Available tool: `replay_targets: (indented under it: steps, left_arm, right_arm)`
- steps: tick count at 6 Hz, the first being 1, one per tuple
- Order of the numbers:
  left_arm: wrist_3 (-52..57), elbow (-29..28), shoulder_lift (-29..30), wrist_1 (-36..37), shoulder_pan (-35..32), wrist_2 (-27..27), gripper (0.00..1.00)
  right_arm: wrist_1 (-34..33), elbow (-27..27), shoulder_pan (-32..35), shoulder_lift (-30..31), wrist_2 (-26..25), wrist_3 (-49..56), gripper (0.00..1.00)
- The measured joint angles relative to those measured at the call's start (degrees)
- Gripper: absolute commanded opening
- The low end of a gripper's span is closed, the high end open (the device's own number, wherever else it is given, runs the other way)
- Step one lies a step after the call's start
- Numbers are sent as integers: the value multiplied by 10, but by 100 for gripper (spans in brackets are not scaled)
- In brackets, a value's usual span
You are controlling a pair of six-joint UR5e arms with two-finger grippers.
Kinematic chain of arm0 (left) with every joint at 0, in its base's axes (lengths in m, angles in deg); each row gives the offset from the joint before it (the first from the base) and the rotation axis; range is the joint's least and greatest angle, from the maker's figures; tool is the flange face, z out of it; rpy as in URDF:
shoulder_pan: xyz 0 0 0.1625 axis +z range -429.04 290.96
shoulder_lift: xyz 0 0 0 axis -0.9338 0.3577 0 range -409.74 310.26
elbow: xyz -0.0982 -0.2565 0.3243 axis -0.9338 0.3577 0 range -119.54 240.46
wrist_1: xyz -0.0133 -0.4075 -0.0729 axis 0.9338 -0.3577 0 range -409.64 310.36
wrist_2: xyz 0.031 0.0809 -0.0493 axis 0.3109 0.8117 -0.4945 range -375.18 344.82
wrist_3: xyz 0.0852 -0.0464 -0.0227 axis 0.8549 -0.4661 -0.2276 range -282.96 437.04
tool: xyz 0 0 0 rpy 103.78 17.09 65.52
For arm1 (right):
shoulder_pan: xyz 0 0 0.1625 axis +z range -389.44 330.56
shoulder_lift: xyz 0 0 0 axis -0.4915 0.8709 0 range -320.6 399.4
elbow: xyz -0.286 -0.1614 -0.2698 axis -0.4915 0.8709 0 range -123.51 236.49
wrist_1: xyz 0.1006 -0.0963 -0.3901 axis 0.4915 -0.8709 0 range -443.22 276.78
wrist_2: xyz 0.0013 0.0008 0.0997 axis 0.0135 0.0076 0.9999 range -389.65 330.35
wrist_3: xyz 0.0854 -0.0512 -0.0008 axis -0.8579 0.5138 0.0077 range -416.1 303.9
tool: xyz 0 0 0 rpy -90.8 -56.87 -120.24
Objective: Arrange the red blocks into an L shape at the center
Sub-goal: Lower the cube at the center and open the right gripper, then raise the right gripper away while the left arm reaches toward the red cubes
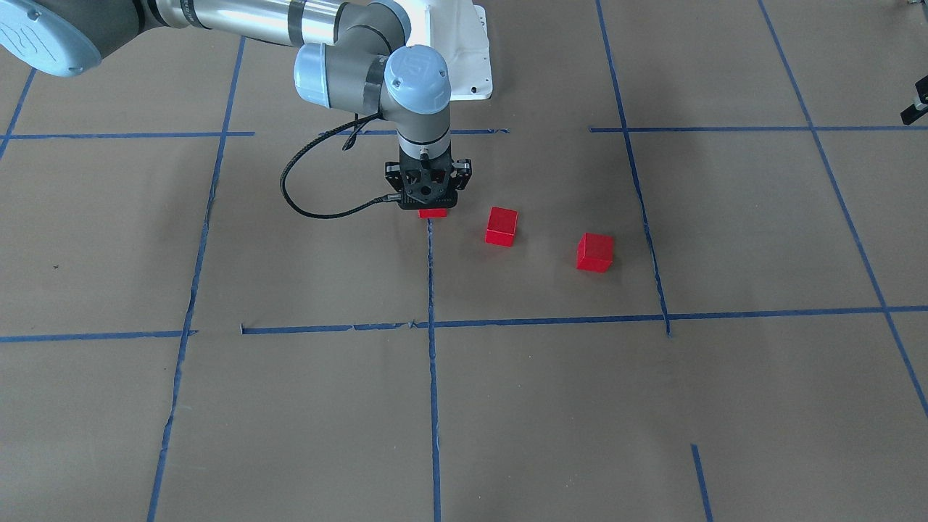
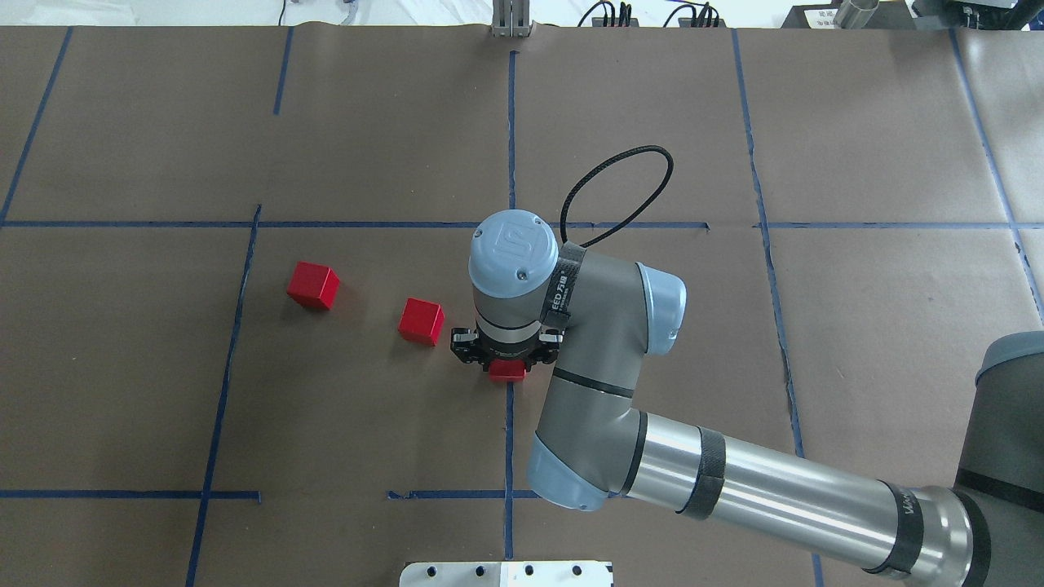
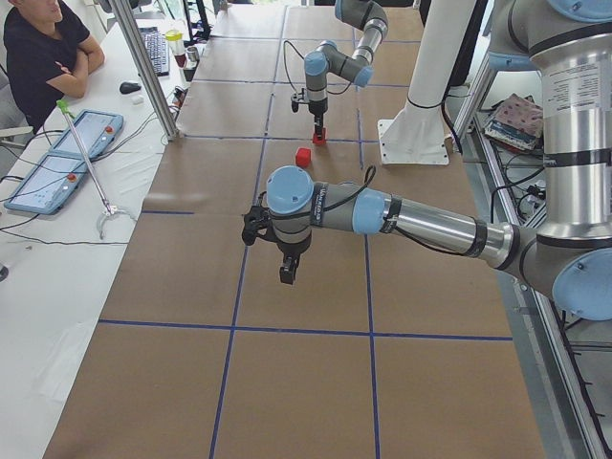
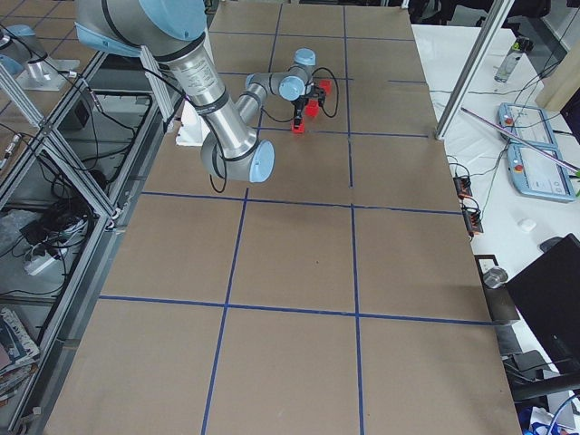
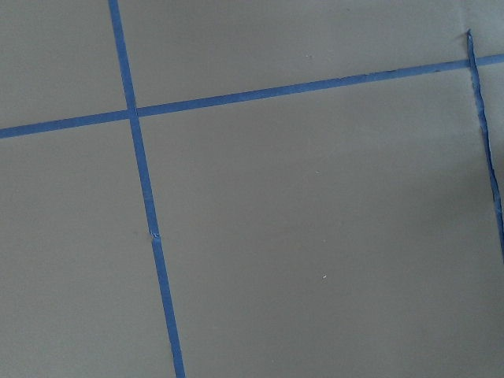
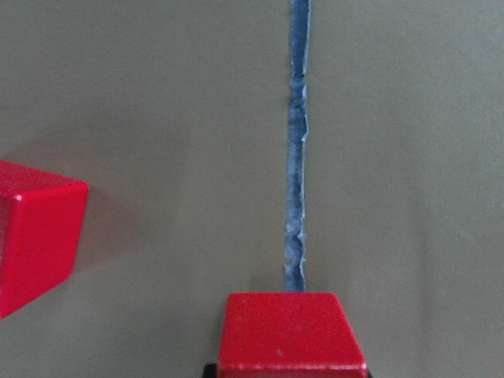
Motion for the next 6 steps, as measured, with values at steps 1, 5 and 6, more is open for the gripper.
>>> replay_targets:
  steps: [1,5,6]
  left_arm:
    - [0,0,0,0,0,-4,100]
    - [-4,1,1,-12,3,-6,100]
    - [-39,0,5,-48,24,-6,100]
  right_arm:
    - [-1,0,0,1,-1,0,100]
    - [-8,-36,19,8,5,2,100]
    - [-24,-88,43,31,15,2,100]
